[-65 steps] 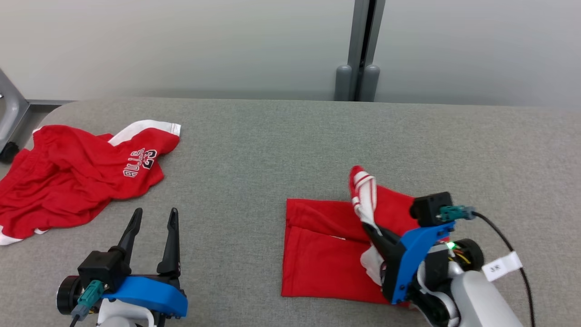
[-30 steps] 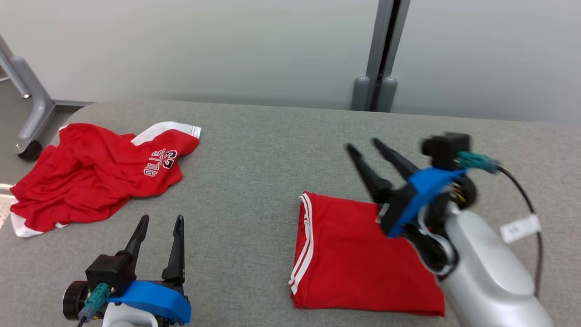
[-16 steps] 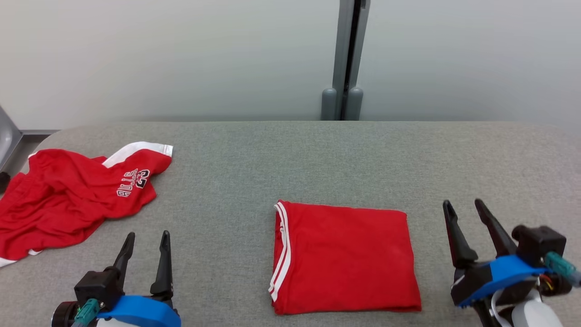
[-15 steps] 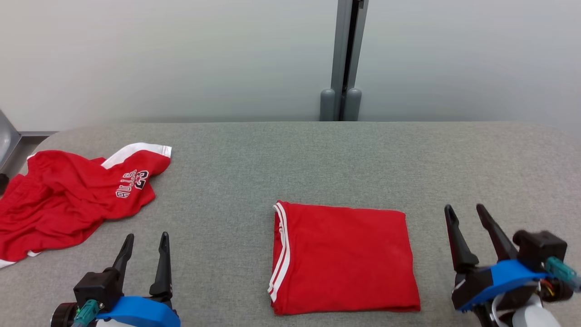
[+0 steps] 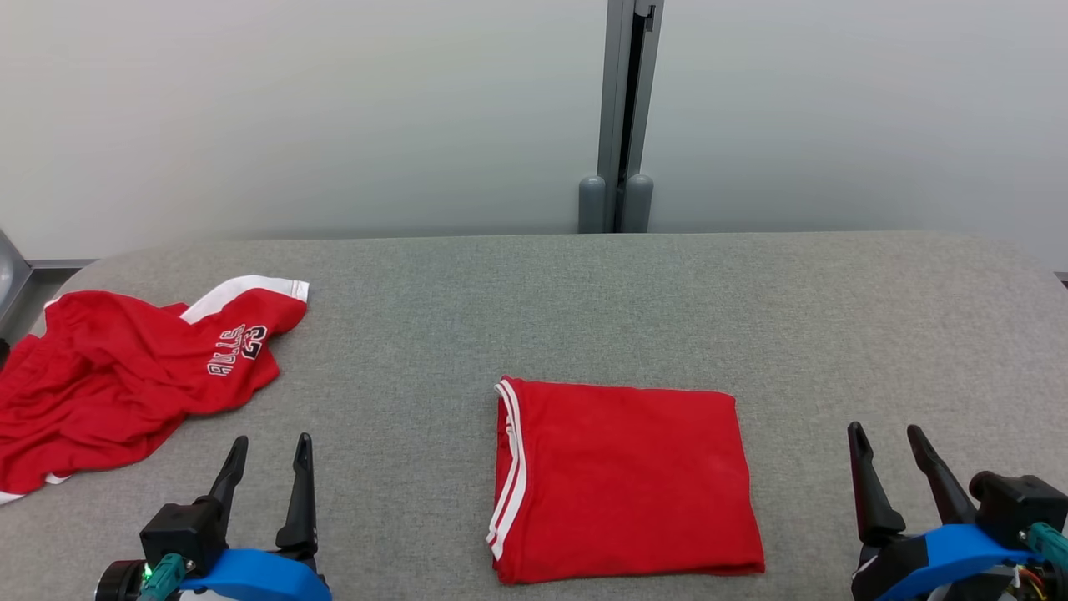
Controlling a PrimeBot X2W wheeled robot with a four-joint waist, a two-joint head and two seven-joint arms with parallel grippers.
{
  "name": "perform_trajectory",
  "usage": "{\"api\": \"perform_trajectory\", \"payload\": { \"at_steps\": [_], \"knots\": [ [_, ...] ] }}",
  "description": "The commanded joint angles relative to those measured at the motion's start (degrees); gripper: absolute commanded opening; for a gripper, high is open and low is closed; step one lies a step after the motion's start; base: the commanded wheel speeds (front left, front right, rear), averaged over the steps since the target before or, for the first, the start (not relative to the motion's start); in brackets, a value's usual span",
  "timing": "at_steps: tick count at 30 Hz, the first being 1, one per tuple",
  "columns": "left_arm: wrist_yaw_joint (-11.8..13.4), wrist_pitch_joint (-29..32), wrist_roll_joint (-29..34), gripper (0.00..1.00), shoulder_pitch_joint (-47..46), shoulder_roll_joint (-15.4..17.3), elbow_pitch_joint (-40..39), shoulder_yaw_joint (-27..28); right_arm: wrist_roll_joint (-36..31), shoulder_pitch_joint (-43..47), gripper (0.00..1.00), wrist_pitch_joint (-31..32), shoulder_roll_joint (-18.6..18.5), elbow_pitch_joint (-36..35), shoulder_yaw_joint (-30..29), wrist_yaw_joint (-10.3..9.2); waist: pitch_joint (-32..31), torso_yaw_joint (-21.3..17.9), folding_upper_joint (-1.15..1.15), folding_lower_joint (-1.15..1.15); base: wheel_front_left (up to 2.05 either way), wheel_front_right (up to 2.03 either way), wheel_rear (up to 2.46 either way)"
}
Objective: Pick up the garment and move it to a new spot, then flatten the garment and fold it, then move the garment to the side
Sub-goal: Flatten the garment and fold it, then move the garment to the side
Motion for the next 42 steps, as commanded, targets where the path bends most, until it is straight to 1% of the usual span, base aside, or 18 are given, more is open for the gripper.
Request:
{"api": "perform_trajectory", "payload": {
  "at_steps": [1, 8, 16, 19, 21, 25, 27, 30, 31, 32, 33, 34, 35, 36, 40, 41, 42],
  "knots": [
    [-0.3, -0.3, 0.5, 1.00, -0.2, 0.0, 0.2, 0.2, -0.4, 0.8, 1.00, 0.2, 0.2, -0.2, -0.3, 0.03, 0.0, 0.0, 0.00, 0.00, 0.00, 0.00, 0.00],
    [-0.3, -0.3, 0.6, 1.00, -0.3, -0.2, 0.7, 0.4, -0.2, 1.5, 1.00, 0.9, 0.4, -0.8, -0.7, 0.03, 0.0, 0.0, 0.00, 0.00, 0.00, 0.00, 0.00],
    [-0.3, -0.3, 1.0, 1.00, -0.6, -0.3, 0.7, 0.3, 0.7, 0.5, 1.00, 1.4, 0.4, -0.7, 1.0, 0.03, 0.4, 0.2, 0.00, 0.00, 0.00, 0.00, 0.00],
    [-0.3, -0.3, 1.1, 1.00, -0.8, -0.3, 0.5, 0.4, 1.1, -0.8, 1.00, 2.4, 0.4, -0.2, 1.9, 0.03, 0.7, 0.3, 0.00, 0.00, 0.00, 0.00, 0.00],
    [-0.3, -0.3, 1.1, 1.00, -1.0, -0.3, 0.3, 0.4, 2.0, -2.1, 1.00, 4.4, 0.4, 0.7, 3.0, 0.03, 0.9, 0.4, 0.00, 0.00, 0.00, 0.00, 0.00],
    [-0.5, -0.3, 1.3, 1.00, -1.7, -0.1, -0.2, 0.3, 2.9, -5.5, 1.00, 12.5, 0.3, 4.8, 3.9, 0.02, 2.1, 0.7, 0.00, 0.00, 0.00, 0.00, 0.00],
    [-0.5, -0.3, 1.5, 1.00, -1.9, -0.2, -0.6, 0.4, 3.5, -7.9, 1.00, 14.4, 0.3, 6.7, 4.1, 0.03, 2.8, 0.9, 0.00, 0.00, 0.00, 0.00, 0.00],
    [-0.9, -0.3, 1.6, 1.00, -3.0, -0.4, -0.8, 0.0, 3.0, -10.1, 1.00, 17.7, 0.3, 11.9, 4.2, 0.03, 3.7, 1.9, 0.00, 0.00, 0.00, 0.00, 0.00],
    [-0.9, -0.3, 1.6, 1.00, -3.0, -0.4, -0.8, 0.0, 3.0, -10.1, 1.00, 17.7, 0.3, 11.9, 4.2, 0.03, 3.7, 1.9, 0.00, 0.00, 0.00, 0.00, 0.00],
    [-1.2, -0.3, 1.9, 1.00, -3.7, -0.6, -0.7, -0.2, 3.3, -12.1, 1.00, 19.0, 0.3, 15.3, 4.4, 0.03, 4.3, 2.7, 0.00, 0.00, 0.00, 0.00, 0.00],
    [-1.3, -0.3, 2.0, 1.00, -4.1, -0.6, -0.7, -0.3, 3.1, -12.8, 1.00, 19.3, 0.3, 17.0, 4.3, 0.03, 4.5, 3.0, 0.00, 0.00, 0.00, 0.00, 0.00],
    [-1.3, -0.3, 2.0, 1.00, -4.1, -0.6, -0.7, -0.3, 3.1, -12.8, 1.00, 19.3, 0.3, 17.0, 4.3, 0.03, 4.5, 3.0, 0.00, 0.00, 0.00, 0.00, 0.00],
    [-1.6, -0.3, 2.3, 1.00, -4.7, -0.7, -0.5, -0.6, 3.5, -14.0, 1.00, 19.3, 0.3, 20.6, 3.7, 0.03, 4.9, 3.6, 0.00, 0.00, 0.00, 0.00, 0.00],
    [-1.7, -0.3, 2.5, 1.00, -5.1, -0.7, -0.5, -0.8, 4.7, -14.7, 1.00, 19.0, 0.3, 22.1, 3.8, 0.03, 5.2, 3.9, 0.00, 0.00, 0.00, 0.00, 0.00],
    [-2.1, -0.3, 3.0, 1.00, -5.8, -0.9, -0.2, -1.5, 7.0, -17.2, 1.00, 17.4, 0.3, 28.0, 5.4, 0.03, 5.6, 4.7, 0.00, 0.00, 0.00, 0.00, 0.00],
    [-2.1, -0.3, 3.0, 1.00, -5.8, -0.9, -0.2, -1.5, 7.0, -17.2, 1.00, 17.4, 0.3, 28.0, 5.4, 0.03, 5.6, 4.7, 0.00, 0.00, 0.00, 0.00, 0.00],
    [-2.2, -0.3, 3.0, 1.00, -6.0, -0.9, -0.2, -1.6, 7.3, -17.6, 1.00, 17.2, 0.3, 29.5, 5.9, 0.03, 5.7, 4.8, 0.00, 0.00, 0.00, 0.00, 0.00]
  ]
}}
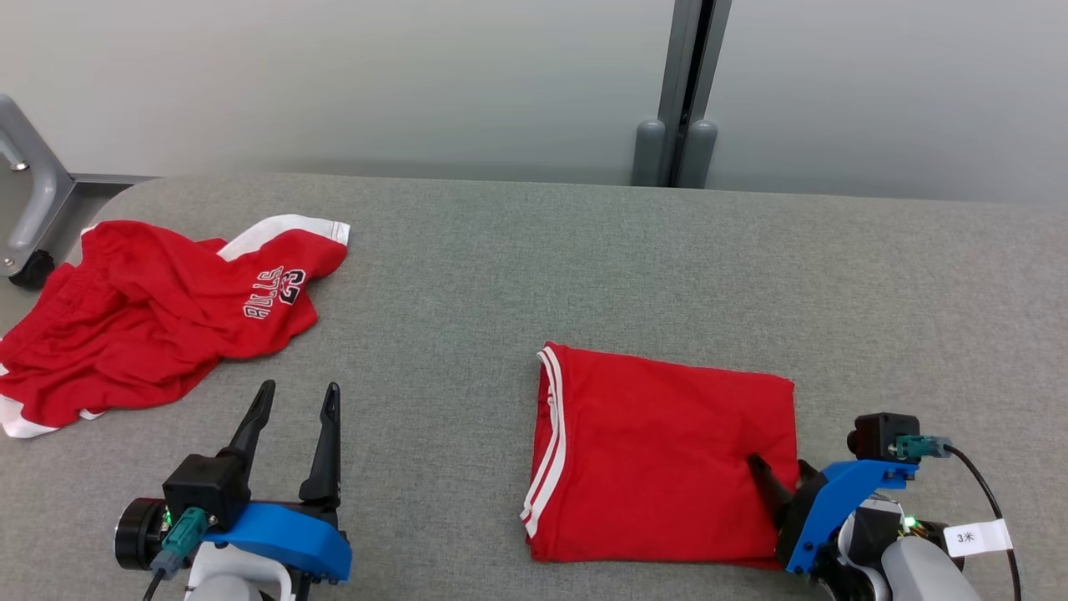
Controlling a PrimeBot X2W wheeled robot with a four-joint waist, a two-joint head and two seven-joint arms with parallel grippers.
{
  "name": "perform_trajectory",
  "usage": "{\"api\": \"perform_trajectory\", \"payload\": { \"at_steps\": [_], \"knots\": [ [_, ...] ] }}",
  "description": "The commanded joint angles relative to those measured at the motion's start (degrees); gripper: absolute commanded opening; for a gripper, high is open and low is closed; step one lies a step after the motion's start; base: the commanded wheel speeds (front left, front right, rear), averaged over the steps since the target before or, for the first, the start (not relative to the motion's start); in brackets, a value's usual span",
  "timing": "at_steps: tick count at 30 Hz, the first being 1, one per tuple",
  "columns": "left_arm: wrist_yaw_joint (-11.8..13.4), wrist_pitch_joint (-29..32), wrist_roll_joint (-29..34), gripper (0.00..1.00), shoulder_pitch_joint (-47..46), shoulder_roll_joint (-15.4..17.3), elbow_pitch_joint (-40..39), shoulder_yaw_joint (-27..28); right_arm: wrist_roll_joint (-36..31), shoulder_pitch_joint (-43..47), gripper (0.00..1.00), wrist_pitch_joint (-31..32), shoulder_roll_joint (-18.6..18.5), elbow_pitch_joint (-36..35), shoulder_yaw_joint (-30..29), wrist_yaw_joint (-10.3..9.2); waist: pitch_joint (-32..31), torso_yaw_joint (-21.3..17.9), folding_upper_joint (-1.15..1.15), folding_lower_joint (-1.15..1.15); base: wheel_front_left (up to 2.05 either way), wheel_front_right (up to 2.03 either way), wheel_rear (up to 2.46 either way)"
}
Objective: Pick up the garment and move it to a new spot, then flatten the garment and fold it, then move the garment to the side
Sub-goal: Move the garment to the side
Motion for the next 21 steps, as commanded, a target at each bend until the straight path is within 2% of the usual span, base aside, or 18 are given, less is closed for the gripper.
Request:
{"api": "perform_trajectory", "payload": {
  "at_steps": [1, 2, 3, 4, 5, 6, 11, 17, 21],
  "knots": [
    [-0.3, -0.3, 0.3, 1.00, -1.1, -0.2, 0.0, -0.2, 0.2, -0.6, 1.00, 0.2, 0.0, 2.6, 1.0, 0.03, 0.1, 0.2, 0.00, -0.01, 0.00, 0.00, 0.00],
    [-0.3, -0.3, 0.3, 1.00, -1.1, -0.2, 0.0, -0.2, 0.2, -0.6, 1.00, 0.2, 0.0, 2.6, 1.0, 0.03, 0.1, 0.2, 0.00, -0.01, 0.00, 0.00, 0.00],
    [-0.4, -0.3, 0.4, 1.00, -1.0, -0.2, -0.1, -0.2, 0.3, -1.1, 0.77, 0.7, 0.1, 5.2, 2.3, 0.03, 0.1, 0.2, 0.00, -0.01, 0.00, 0.00, 0.00],
    [-0.4, -0.3, 0.4, 1.00, -1.0, -0.2, -0.1, -0.2, 0.3, -1.1, 0.77, 0.7, 0.1, 5.2, 2.3, 0.03, 0.1, 0.2, 0.00, -0.01, 0.00, 0.00, 0.00],
    [-0.4, -0.3, 0.3, 1.00, -0.8, -0.2, -0.1, -0.1, 0.4, -1.4, 0.57, 0.4, 0.2, 5.9, 2.9, 0.03, 0.1, 0.2, 0.00, -0.01, 0.00, 0.00, 0.00],
    [-0.3, -0.3, 0.3, 1.00, -0.7, -0.2, -0.1, 0.0, 0.1, -1.9, 0.02, -0.1, 0.3, 6.3, 3.1, 0.05, 0.2, 0.1, 0.00, -0.01, 0.00, 0.00, 0.00],
    [0.1, -0.3, 0.3, 1.00, -0.1, -0.2, -0.7, 0.7, -4.8, -6.3, 0.00, -0.1, -0.2, 6.6, 4.0, 0.02, 1.2, -1.3, 0.00, -0.01, 0.00, 0.00, 0.00],
    [0.3, -0.3, 1.0, 1.00, -1.5, 0.1, -3.8, 2.1, -9.3, -16.0, 0.00, 3.6, -6.4, 0.3, 9.6, 0.01, 5.6, -4.8, 0.00, -0.01, 0.00, 0.00, 0.00],
    [0.0, -0.3, 1.9, 1.00, -3.2, -0.3, -6.2, 3.0, -9.7, -23.2, 0.00, 5.9, -12.7, -3.8, 12.4, 0.01, 9.8, -6.9, 0.00, -0.01, 0.00, 0.00, 0.00]
  ]
}}
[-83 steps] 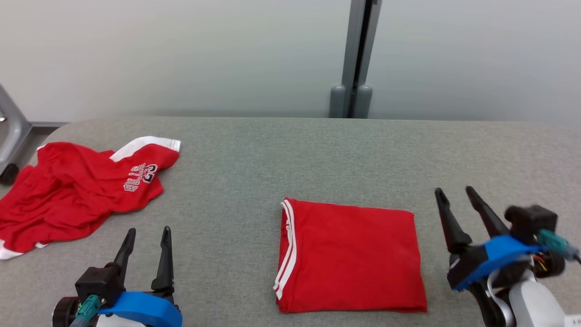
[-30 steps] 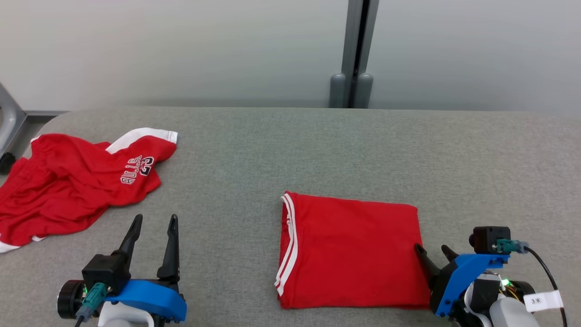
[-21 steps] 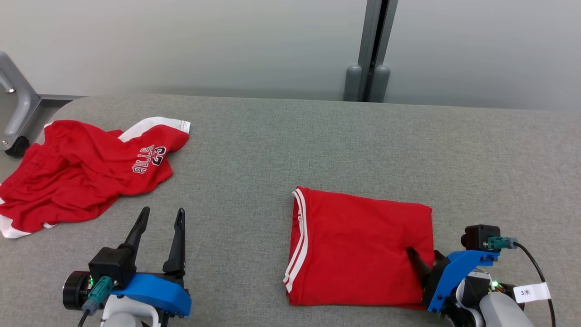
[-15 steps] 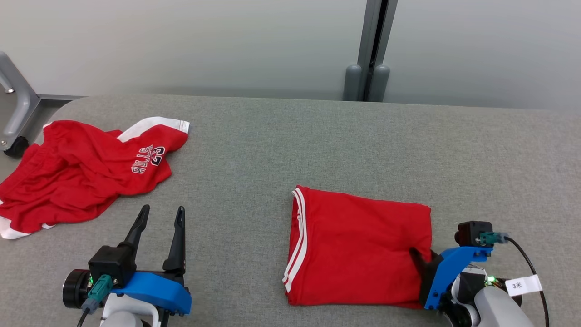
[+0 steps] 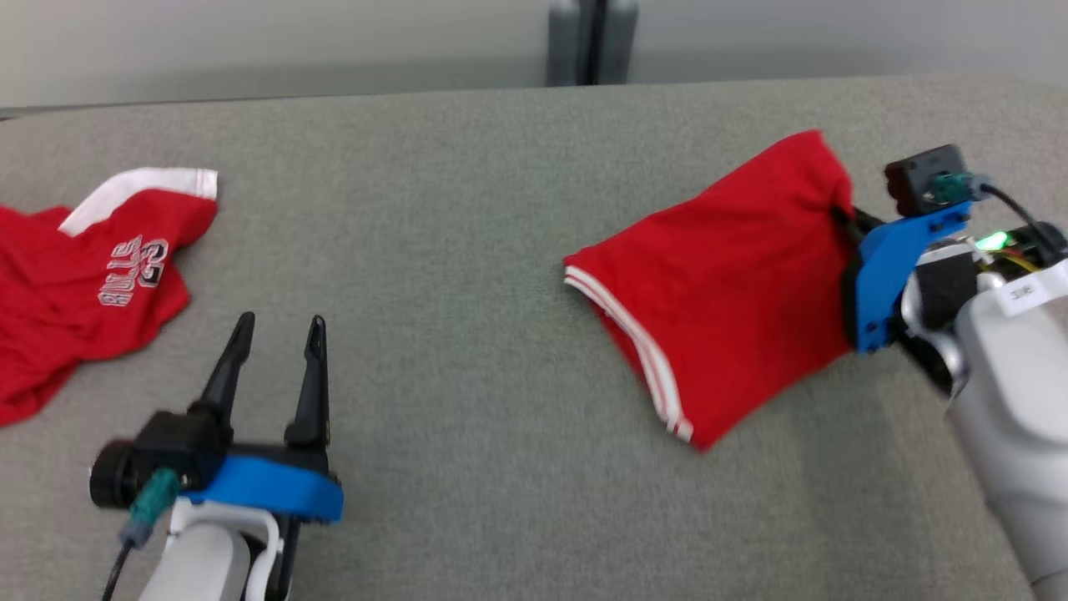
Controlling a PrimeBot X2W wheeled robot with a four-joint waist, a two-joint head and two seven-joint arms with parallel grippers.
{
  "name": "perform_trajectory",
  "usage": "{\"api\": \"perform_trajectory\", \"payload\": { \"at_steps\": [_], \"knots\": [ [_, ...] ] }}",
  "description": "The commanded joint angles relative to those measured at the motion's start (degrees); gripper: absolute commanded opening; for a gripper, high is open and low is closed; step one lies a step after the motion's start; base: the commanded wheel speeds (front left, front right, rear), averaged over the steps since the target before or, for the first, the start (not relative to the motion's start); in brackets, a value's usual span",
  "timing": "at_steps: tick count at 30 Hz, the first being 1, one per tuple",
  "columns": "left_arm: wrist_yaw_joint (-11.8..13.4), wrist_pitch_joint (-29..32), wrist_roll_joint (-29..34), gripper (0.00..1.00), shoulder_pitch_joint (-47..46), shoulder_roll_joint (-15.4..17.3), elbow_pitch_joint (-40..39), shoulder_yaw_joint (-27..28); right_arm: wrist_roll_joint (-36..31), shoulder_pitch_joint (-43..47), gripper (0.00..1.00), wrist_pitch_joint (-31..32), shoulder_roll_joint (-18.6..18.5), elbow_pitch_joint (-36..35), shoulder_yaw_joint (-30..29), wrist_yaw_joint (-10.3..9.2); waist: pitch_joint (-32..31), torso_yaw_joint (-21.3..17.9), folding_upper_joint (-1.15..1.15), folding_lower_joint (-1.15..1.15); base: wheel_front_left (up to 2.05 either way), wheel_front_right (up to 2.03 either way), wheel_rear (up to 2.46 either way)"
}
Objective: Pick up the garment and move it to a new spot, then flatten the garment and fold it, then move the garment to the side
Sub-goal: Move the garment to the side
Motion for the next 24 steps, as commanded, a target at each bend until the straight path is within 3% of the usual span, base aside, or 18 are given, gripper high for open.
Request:
{"api": "perform_trajectory", "payload": {
  "at_steps": [1, 7, 13, 24],
  "knots": [
    [-0.3, -0.3, 0.4, 1.00, -1.3, -0.1, -0.5, 0.4, -0.2, -1.9, 0.00, 0.1, -1.6, -0.6, 0.0, -0.01, 1.3, -0.1, -0.01, -0.01, 0.00, 0.00, 0.00],
    [-1.2, -0.3, 2.4, 1.00, -5.8, 1.3, -2.8, 0.7, -1.3, -9.9, 0.00, -1.8, -10.1, -3.3, -2.5, 0.00, 8.7, -3.4, -0.01, -0.01, 0.00, 0.00, 0.00],
    [-1.8, 0.8, 4.1, 1.00, -10.4, 3.6, -5.5, 0.4, -4.1, -13.3, 0.00, -4.2, -15.9, -2.6, -8.1, -0.01, 15.4, -6.0, -0.01, -0.01, 0.00, 0.00, 0.00],
    [-1.8, 2.7, 5.0, 1.00, -14.2, 5.0, -9.2, -0.3, -9.8, -16.1, 0.00, -11.5, -20.8, -2.0, -13.0, -0.01, 20.8, -7.7, -0.01, -0.01, 0.00, 0.00, 0.00]
  ]
}}
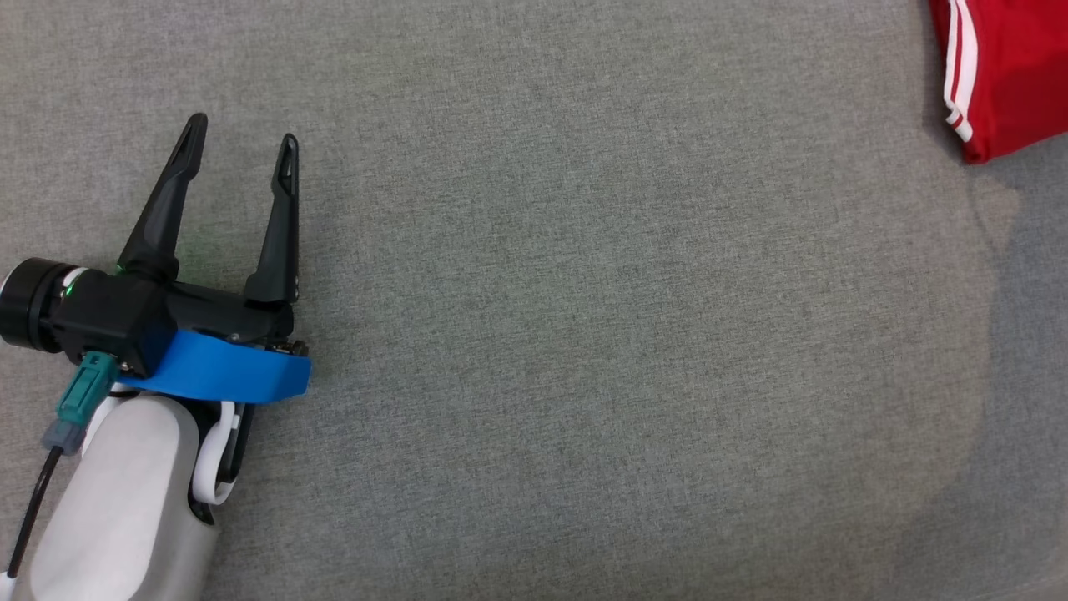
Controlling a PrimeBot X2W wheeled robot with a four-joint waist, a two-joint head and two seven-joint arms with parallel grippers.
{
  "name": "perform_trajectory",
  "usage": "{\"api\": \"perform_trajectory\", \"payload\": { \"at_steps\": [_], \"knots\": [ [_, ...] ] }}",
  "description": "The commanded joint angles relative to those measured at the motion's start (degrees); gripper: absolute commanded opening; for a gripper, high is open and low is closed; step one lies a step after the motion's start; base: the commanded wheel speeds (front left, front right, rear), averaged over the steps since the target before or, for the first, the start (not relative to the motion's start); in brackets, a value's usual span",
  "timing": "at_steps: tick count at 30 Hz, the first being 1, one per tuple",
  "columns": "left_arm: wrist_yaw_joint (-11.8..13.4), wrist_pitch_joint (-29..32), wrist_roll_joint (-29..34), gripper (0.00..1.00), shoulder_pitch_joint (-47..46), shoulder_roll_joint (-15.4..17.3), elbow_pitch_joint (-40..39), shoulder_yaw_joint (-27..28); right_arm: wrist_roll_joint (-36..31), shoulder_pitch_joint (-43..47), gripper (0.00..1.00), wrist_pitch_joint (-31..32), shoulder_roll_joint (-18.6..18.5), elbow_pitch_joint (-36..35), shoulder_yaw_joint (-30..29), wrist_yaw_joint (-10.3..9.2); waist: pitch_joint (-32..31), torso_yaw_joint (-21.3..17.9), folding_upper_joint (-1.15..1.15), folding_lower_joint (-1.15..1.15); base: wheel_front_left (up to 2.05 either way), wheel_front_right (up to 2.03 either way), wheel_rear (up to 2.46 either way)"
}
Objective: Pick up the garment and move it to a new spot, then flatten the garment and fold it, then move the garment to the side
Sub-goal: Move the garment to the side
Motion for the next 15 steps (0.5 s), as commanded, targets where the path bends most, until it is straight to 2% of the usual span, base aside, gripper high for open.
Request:
{"api": "perform_trajectory", "payload": {
  "at_steps": [1, 4, 5, 6, 15],
  "knots": [
    [0.0, 0.2, 0.1, 1.00, -0.8, 0.3, -0.2, -0.1, -0.8, -1.0, 0.00, -1.1, -1.2, 0.3, 0.3, -0.01, 0.1, 0.1, -0.02, -0.01, 0.00, 0.00, 0.00],
    [-0.1, 0.1, -0.1, 1.00, -1.2, 0.2, -0.3, -0.4, -1.5, -1.3, 0.00, -3.0, -1.5, 1.1, 0.4, -0.01, 0.2, 0.5, -0.02, -0.01, 0.00, 0.00, 0.00],
    [-0.1, 0.1, -0.2, 1.00, -1.3, 0.2, -0.2, -0.5, -1.8, -1.3, 0.87, -3.5, -1.6, 1.3, 0.5, -0.01, 0.1, 0.7, -0.02, -0.01, 0.00, 0.00, 0.00],
    [0.0, 0.0, -0.2, 1.00, -1.2, 0.0, -0.2, -0.6, -2.5, -1.4, 1.00, -4.4, -1.8, 1.2, 0.6, -0.01, -0.1, 0.9, -0.02, -0.01, 0.00, 0.00, 0.00],
    [0.5, -1.4, -1.6, 1.00, 1.5, -1.6, 2.4, -0.6, -3.5, 2.4, 1.00, -10.7, 0.7, 1.9, 0.7, -0.01, -5.1, 3.3, -0.02, -0.01, 0.00, 0.00, 0.00]
  ]
}}
